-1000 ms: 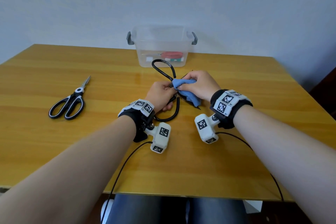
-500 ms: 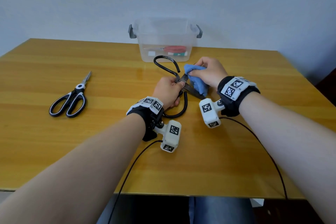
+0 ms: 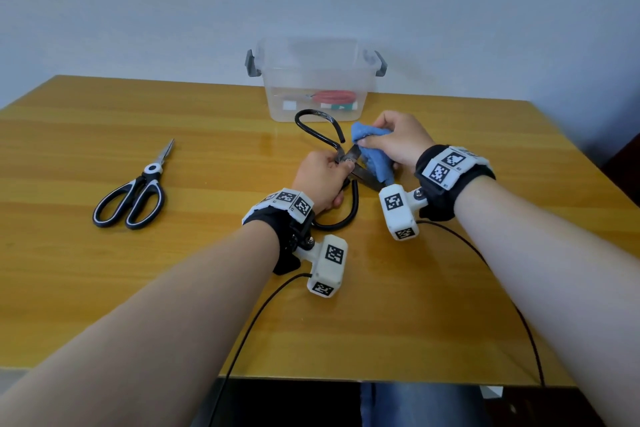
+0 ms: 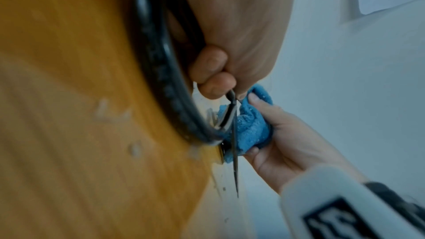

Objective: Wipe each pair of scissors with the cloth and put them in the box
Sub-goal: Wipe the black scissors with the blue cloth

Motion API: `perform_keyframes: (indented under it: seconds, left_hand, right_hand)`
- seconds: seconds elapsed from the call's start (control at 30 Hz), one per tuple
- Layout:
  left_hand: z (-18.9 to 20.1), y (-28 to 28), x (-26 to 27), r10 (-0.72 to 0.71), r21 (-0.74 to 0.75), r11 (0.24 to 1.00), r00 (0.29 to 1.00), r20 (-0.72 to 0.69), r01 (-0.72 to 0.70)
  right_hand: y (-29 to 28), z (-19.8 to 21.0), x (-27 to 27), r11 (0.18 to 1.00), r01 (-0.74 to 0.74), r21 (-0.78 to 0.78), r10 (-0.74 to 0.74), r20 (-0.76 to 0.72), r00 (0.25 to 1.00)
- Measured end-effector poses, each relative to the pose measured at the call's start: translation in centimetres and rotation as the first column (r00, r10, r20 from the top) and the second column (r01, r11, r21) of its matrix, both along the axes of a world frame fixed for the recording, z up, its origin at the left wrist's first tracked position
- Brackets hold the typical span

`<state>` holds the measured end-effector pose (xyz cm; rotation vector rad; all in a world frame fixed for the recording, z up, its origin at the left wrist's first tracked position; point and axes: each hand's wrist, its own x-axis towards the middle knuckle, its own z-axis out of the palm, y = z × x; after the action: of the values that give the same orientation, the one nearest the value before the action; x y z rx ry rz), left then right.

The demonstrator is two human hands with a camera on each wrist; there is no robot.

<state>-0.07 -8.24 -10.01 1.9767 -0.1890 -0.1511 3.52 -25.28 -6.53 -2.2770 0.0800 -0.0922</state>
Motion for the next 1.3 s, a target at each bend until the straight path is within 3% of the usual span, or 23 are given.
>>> perform_keyframes:
  seconds: [0.07, 0.13, 0.47, 0.57, 0.67, 0.73, 0.9, 1.07, 1.17, 1.3]
  left_hand:
    - [0.1, 0.0, -0.1, -0.018, -0.001, 1.000, 1.000, 0.004, 0.018]
    - [0.0, -0.2, 0.0, -0.033, 0.026, 0.999, 0.999, 0.003, 0.033]
    - [0.0, -0.3, 0.0, -0.014, 0.056, 0.998, 1.000, -0.004, 0.014]
    - [0.0, -0.4, -0.1, -0.003, 0.025, 1.000, 1.000, -0.005, 0.003]
    - [0.2, -0.2, -0.3, -0.028, 0.027, 0.999, 1.000, 0.005, 0.028]
    - [0.1, -0.1, -0.3, -0.044, 0.048, 0.998, 0.999, 0.011, 0.043]
    - [-0.2, -0.2, -0.1, -0.040, 0.069, 0.997, 0.999, 0.009, 0.039]
    - [-0.3, -0.3, 0.2, -0.024, 0.067, 0.997, 1.000, -0.008, 0.024]
    - [-0.3, -0.3, 0.1, 0.008, 0.034, 0.999, 1.000, 0.003, -0.008]
    - [-0.4, -0.2, 0.1, -0.009, 0.026, 1.000, 1.000, 0.001, 0.009]
  right_hand:
    - [0.1, 0.2, -0.7, 0.990, -0.141, 0.026, 0.143, -0.112, 0.983]
    - [0.2, -0.4, -1.0, 0.986, -0.164, 0.022, 0.166, -0.127, 0.978]
    - [-0.4, -1.5, 0.2, 0.984, 0.174, -0.027, -0.172, 0.052, 0.984]
    - [0.2, -0.2, -0.2, 0.996, 0.091, -0.004, -0.090, 0.062, 0.994]
    - [1.3, 0.3, -0.6, 0.985, -0.094, -0.142, 0.096, 0.011, 0.995]
    - [1.7, 0.1, -0.5, 0.973, -0.122, -0.194, 0.122, -0.013, 0.992]
    - [1.3, -0.7, 0.2, 0.991, 0.001, -0.133, -0.003, -0.010, 1.000]
    - [0.4, -0.5, 0.7, 0.974, 0.182, -0.136, -0.169, 0.097, 0.981]
    - [0.8, 0.7, 0.2, 0.993, 0.092, -0.073, -0.082, 0.127, 0.988]
    - [1.6, 1.1, -1.0, 0.987, -0.127, -0.095, 0.122, -0.061, 0.991]
